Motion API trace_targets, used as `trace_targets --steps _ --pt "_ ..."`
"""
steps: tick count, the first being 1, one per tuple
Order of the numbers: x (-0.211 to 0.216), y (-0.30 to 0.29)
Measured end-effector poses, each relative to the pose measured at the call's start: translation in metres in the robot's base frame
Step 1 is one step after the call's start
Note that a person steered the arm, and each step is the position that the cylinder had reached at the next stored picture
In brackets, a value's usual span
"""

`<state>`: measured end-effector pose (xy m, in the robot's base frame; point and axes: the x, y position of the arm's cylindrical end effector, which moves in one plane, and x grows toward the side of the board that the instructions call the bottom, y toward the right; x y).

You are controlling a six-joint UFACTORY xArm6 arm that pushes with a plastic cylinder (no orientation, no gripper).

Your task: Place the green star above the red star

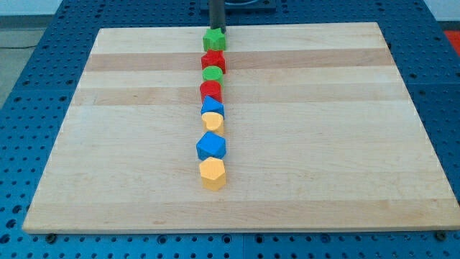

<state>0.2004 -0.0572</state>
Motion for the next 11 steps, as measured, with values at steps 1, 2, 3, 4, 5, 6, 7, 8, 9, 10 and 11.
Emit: trace_targets --steps 1,2,3,4,5,6,7,8,9,10,11 --pt "0.001 -0.022" --pt "0.014 -0.018" --pt "0.020 -0.011" --pt "0.021 -0.010" --pt "0.023 -0.010" --pt "0.013 -0.010" --pt "0.010 0.000" --pt "0.012 0.001" --pt "0.015 0.001" --pt "0.022 0.001" --pt "0.025 0.001"
